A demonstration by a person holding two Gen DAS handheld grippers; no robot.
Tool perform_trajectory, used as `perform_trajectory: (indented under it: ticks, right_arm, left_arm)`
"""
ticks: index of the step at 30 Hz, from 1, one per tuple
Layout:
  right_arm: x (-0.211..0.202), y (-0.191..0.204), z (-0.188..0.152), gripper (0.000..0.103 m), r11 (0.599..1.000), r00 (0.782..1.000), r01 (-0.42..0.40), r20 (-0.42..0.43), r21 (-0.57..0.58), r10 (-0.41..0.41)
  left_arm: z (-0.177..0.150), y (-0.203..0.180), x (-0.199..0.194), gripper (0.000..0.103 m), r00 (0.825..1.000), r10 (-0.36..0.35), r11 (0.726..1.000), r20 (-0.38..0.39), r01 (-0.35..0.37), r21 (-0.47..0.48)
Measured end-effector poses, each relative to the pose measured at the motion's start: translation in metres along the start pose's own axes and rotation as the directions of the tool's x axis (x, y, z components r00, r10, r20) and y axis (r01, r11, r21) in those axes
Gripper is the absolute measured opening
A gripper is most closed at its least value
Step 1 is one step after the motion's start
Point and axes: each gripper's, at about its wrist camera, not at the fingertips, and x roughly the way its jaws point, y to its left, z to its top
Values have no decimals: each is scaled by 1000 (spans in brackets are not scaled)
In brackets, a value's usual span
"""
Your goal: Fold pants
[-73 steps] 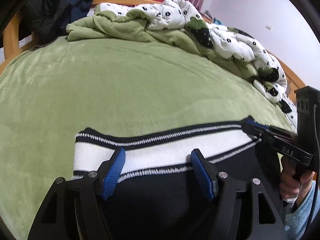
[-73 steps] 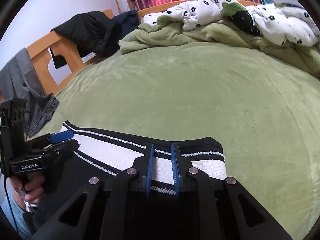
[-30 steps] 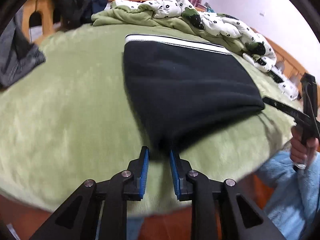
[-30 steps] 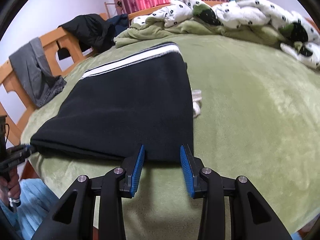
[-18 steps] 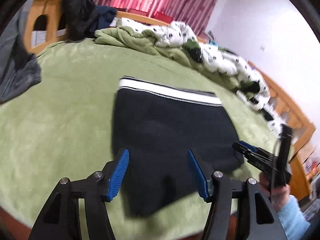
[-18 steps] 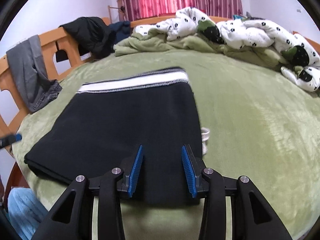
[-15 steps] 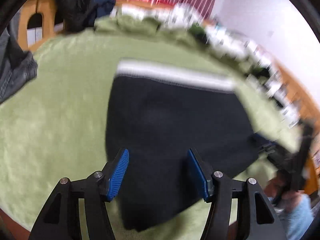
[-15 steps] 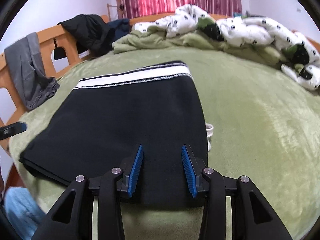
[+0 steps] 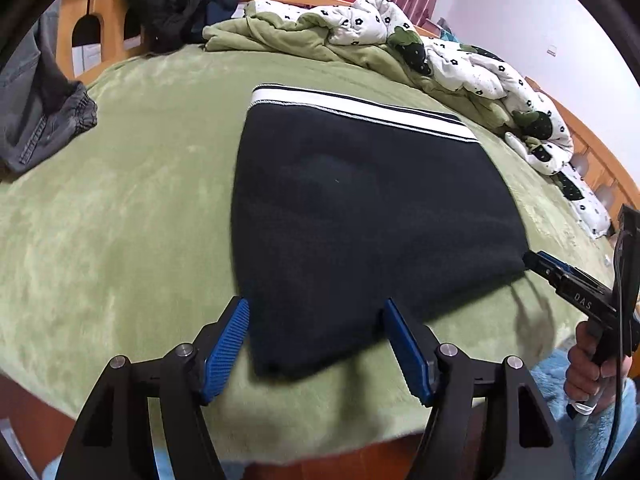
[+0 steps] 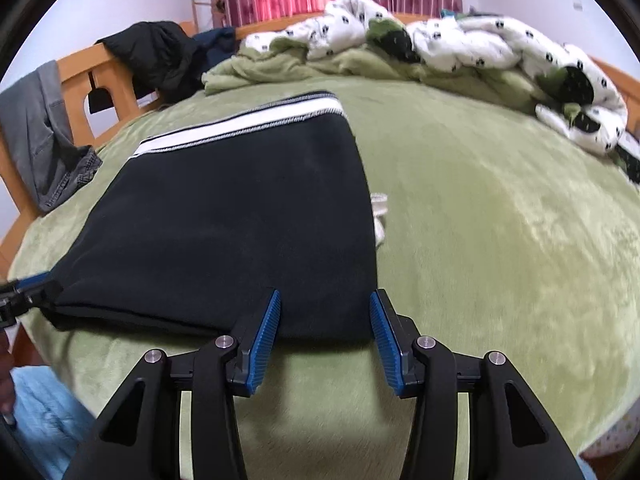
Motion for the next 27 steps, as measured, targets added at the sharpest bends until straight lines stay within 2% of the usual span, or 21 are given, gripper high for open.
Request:
perform_trajectory:
  ticks: [4, 10, 13, 15, 17, 20, 23, 27]
  right_arm:
    - [-27, 3, 3, 46, 999, 1000, -15, 11, 52, 15]
    - [-80, 13, 6, 50, 998, 998, -6, 56, 70, 2]
    - [-111, 19, 5, 55, 998, 995, 18, 95, 66, -24]
    - [-135, 22, 1, 62, 997, 991, 30, 125, 75, -39]
    - [-154, 23, -3, 68, 996, 988, 25, 148, 91, -38]
    - [-188, 27, -6, 69, 993, 983, -4, 181, 114, -17]
    - [-215, 36, -5, 78, 994, 975, 29, 216, 106, -52]
    - [-246, 53, -9, 80, 990, 963, 136, 230, 50, -143]
  left_arm:
    - [-6, -9, -23, 67, 1000, 1, 1000, 18, -1, 5]
    - [-9, -29, -69, 67, 997, -43, 999, 58, 44, -14]
    - [-11, -41, -97, 72, 994, -52, 999, 94, 53, -8]
    - [-14, -48, -117, 74, 991, -40, 999, 129, 39, 7]
    - [-19, -55, -137, 81, 985, -24, 1000, 171, 22, 11]
    - [-23, -64, -160, 87, 979, 3, 1000, 206, -5, 8]
    - [-27, -70, -179, 90, 974, 27, 1000, 227, -29, 3]
    - [-31, -79, -202, 91, 965, 35, 999, 261, -42, 19]
